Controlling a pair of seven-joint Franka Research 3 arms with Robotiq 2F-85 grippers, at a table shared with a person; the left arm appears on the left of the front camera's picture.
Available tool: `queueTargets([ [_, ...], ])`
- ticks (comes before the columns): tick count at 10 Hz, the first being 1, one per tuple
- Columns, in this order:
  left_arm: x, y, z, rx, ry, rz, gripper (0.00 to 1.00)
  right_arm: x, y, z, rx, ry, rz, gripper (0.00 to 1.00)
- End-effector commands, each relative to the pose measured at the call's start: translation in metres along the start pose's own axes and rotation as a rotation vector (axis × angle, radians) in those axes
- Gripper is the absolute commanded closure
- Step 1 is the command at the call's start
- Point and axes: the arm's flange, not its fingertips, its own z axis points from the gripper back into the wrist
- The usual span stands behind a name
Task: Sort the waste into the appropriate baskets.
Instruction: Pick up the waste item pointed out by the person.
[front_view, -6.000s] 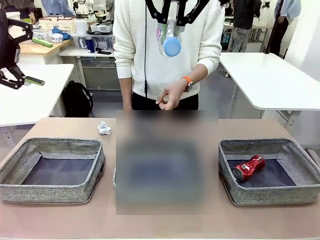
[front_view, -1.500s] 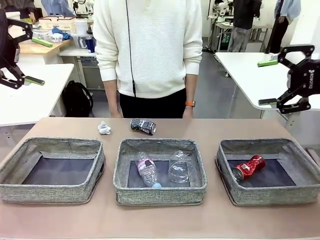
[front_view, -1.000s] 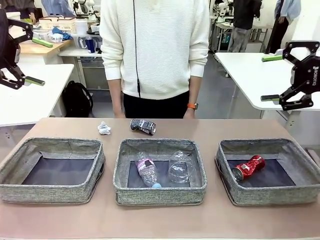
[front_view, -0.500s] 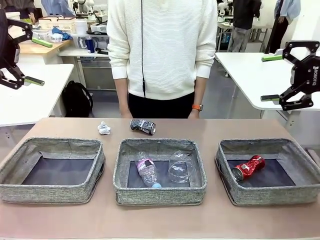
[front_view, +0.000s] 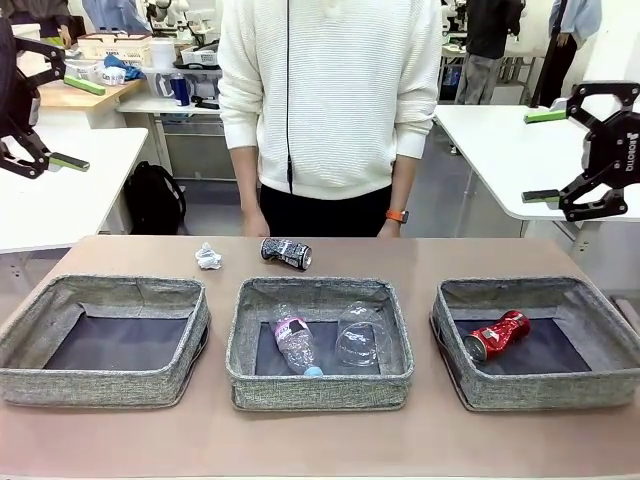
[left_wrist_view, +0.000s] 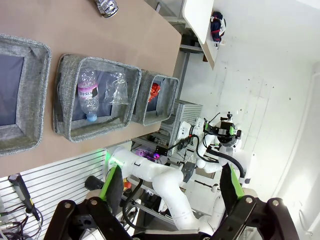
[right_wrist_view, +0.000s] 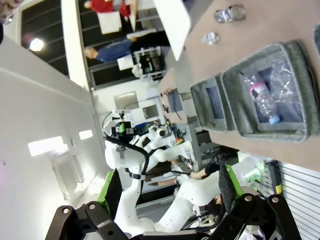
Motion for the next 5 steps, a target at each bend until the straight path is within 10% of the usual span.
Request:
queueTargets([
  [1,-0.0015,0.0000,0.0019,0.008,0.009,-0.009,0.00,-0.0001,0.0028,0.0003,0.024,0.002,0.005,0.00],
  [5,-0.0015,0.0000,0.0019,0.008,0.009,-0.009,0.00,-0.0001,0.0028,0.0003,0.024,0.002,0.005,0.00],
])
